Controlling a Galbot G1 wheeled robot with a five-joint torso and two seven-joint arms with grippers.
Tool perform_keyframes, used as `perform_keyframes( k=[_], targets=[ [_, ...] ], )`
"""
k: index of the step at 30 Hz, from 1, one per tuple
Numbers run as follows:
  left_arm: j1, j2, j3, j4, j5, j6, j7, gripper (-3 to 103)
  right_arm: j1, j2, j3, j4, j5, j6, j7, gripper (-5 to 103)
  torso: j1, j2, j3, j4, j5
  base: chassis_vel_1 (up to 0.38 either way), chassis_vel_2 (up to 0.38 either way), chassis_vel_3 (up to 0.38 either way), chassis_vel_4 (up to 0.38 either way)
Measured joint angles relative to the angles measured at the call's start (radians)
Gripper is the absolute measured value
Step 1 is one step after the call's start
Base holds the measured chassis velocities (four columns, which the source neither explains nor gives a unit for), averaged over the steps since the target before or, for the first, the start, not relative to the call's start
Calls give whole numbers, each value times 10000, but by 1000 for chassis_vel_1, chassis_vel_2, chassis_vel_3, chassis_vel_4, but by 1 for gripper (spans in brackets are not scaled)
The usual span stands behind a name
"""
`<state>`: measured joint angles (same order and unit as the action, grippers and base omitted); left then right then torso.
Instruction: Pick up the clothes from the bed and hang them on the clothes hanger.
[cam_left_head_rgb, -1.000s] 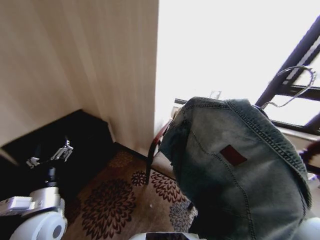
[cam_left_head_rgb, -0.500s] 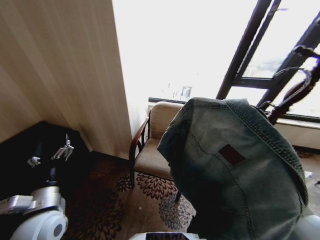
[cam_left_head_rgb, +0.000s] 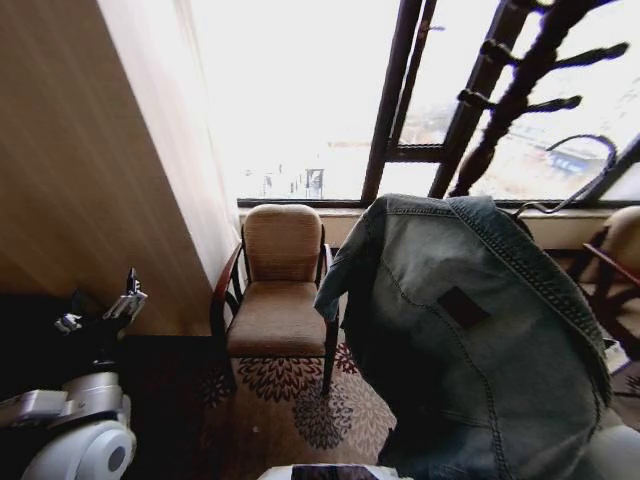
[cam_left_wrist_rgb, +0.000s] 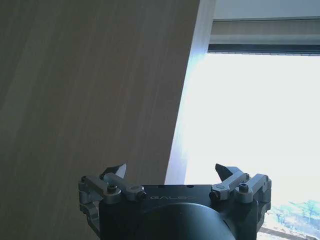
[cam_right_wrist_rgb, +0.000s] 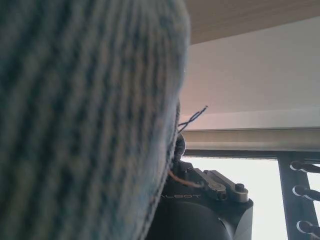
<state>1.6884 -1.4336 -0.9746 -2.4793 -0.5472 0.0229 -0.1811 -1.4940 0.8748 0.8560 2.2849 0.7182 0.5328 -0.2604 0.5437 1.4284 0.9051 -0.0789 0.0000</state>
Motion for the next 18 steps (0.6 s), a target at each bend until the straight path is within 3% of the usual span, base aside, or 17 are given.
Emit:
perform_keyframes(
  k=[6, 18],
  targets=[
    [-6, 35, 2, 22, 5, -2, 2, 100, 93, -36, -69, 7, -194, 437, -30, 21, 0, 0, 0, 1, -1, -125, -119, -127, -130],
    [21, 76, -30, 19, 2, -12, 9, 100, 129, -32, -170, 17, -183, 523, -38, 21, 0, 0, 0, 0, -1, -127, -125, -120, -124]
  ],
)
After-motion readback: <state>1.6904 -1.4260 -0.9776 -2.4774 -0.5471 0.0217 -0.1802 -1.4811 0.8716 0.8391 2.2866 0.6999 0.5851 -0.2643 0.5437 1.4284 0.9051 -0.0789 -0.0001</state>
